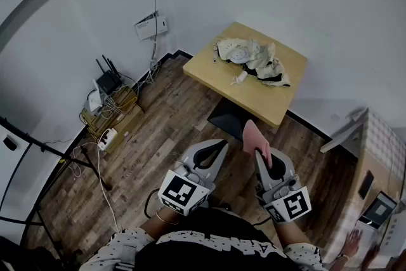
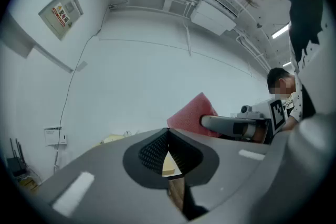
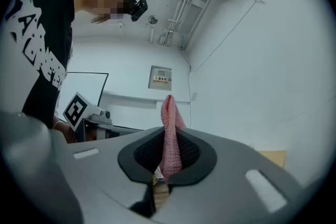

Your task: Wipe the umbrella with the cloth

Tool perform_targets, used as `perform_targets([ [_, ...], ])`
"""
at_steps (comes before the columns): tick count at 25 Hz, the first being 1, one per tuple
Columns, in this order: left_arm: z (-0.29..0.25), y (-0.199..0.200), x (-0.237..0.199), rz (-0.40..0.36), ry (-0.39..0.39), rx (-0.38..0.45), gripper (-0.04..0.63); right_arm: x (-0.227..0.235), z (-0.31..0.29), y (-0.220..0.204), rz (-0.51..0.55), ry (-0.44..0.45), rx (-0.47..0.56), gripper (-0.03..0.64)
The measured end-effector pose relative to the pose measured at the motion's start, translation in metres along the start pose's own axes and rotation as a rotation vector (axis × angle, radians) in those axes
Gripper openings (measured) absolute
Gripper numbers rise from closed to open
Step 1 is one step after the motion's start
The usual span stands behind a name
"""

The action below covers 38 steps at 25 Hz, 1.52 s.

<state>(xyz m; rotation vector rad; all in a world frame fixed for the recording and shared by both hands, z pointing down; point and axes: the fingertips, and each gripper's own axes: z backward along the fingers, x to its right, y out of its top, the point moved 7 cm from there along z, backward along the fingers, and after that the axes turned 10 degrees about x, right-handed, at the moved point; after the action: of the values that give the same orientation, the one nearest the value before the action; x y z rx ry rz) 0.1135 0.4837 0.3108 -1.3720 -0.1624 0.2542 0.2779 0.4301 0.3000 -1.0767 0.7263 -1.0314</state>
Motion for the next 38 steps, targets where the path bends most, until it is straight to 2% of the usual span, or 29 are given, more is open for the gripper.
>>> perform_targets([
  [15, 0.000, -0.002, 0.021, -0.011, 0.041, -0.020, -0.006, 0.012, 0.021, 0.002, -0.059, 0.020, 0.021, 0.029],
  [21, -0.002, -0.001, 0.033, -0.042, 0.042, -0.047, -0.006, 0.017, 0.033, 0.001, -0.081, 0.019, 0.019, 0.029],
  [29, 0.005, -0.009, 0.038, -0.040, 0.099, -0.055, -0.006, 0.017, 0.039, -0.004, -0.090, 0.054, 0.017, 0.030],
  [38, -0.013, -0.013, 0.029, -0.032, 0.070, -0.046, -0.006, 0.029, 0.034, -0.008, -0.071, 0.036, -0.003, 0.031],
])
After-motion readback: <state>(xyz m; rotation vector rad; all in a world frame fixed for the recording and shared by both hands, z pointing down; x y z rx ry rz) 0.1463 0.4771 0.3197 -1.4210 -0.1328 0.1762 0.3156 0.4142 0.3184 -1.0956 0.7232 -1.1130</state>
